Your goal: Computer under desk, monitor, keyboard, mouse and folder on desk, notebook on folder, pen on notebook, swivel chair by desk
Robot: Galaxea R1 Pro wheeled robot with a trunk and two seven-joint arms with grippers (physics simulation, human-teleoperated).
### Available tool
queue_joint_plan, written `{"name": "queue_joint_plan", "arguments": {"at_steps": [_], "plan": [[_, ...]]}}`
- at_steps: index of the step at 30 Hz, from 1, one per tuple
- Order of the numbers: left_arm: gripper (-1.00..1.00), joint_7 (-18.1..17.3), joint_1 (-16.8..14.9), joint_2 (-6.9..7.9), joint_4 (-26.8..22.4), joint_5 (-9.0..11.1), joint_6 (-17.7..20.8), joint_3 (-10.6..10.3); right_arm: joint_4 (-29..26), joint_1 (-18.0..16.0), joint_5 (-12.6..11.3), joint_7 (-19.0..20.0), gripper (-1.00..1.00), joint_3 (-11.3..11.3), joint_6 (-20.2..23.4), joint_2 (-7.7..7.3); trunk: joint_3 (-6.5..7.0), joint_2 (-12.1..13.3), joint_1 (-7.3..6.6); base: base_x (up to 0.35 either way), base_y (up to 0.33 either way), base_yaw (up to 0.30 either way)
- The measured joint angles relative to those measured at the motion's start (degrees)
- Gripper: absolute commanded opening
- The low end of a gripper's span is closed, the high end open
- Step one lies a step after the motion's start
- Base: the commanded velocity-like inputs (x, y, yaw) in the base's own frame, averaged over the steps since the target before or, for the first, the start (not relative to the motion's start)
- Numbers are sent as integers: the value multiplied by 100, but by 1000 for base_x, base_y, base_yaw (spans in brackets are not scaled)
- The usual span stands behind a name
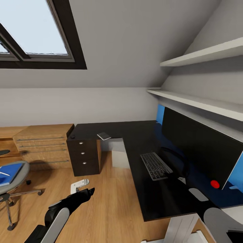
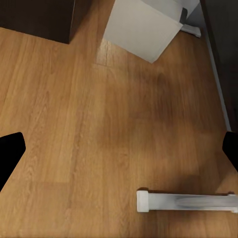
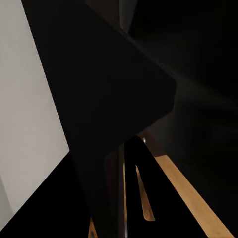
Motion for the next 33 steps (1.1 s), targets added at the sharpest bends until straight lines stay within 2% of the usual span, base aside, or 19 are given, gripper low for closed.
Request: {"name": "queue_joint_plan", "arguments": {"at_steps": [6, 11, 17, 33], "plan": [[100, 0, 0, 0, 5, 13, 0, 0, 0, 0, 5, -17, -100, -1, -15, -1, 0, 0, 0, 18, 0, 0], [100, 0, 0, 0, 8, 10, 0, 0, 0, 0, 7, -19, -100, 1, -17, -2, 0, 0, -3, 232, 0, 0], [100, 6, 0, -8, 17, 16, 0, -8, 7, 0, 14, -20, -100, 0, -24, 3, 0, 0, 0, 58, -3, 0], [100, 9, 0, -13, 18, 13, 0, -9, 3, 0, 16, -20, -100, 0, -138, -2, 0, 0, 0, 64, -58, 0]]}}
